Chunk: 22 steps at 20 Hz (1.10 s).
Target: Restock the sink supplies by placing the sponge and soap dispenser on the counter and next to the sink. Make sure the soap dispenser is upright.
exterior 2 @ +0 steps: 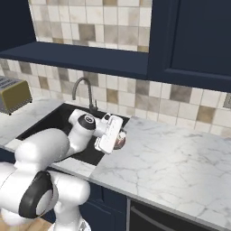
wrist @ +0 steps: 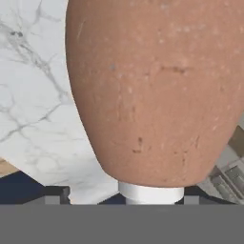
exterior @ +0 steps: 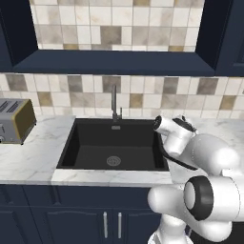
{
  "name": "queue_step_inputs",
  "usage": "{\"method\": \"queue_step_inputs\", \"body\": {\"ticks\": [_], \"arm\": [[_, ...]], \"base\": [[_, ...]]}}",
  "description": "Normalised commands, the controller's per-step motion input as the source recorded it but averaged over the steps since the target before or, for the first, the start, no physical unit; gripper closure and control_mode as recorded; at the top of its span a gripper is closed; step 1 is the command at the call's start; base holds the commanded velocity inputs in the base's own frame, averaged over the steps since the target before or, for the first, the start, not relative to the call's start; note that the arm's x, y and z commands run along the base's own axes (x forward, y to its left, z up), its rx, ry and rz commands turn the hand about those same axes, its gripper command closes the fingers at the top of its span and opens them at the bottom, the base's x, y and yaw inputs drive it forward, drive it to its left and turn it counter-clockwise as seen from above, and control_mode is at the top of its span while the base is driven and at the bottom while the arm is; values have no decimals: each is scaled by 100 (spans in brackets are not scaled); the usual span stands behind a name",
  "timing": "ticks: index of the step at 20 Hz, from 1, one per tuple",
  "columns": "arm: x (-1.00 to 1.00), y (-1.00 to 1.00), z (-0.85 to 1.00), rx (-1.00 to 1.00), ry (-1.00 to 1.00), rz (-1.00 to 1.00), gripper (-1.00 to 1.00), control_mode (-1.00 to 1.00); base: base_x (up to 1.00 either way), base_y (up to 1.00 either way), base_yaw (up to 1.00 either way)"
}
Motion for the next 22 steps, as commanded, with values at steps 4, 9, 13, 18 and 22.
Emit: {"method": "queue_step_inputs", "body": {"ticks": [4,9,13,18,22], "arm": [[27,-5,-19,-10,10,1,100,-100],[53,-13,3,-6,27,6,100,-100],[52,-1,-2,-6,29,7,100,-100],[46,0,-11,-7,11,1,100,-100],[65,0,-8,-14,21,7,100,-100]], "base": [[0,0,0],[0,0,0],[0,0,0],[0,0,0],[0,0,0]]}}
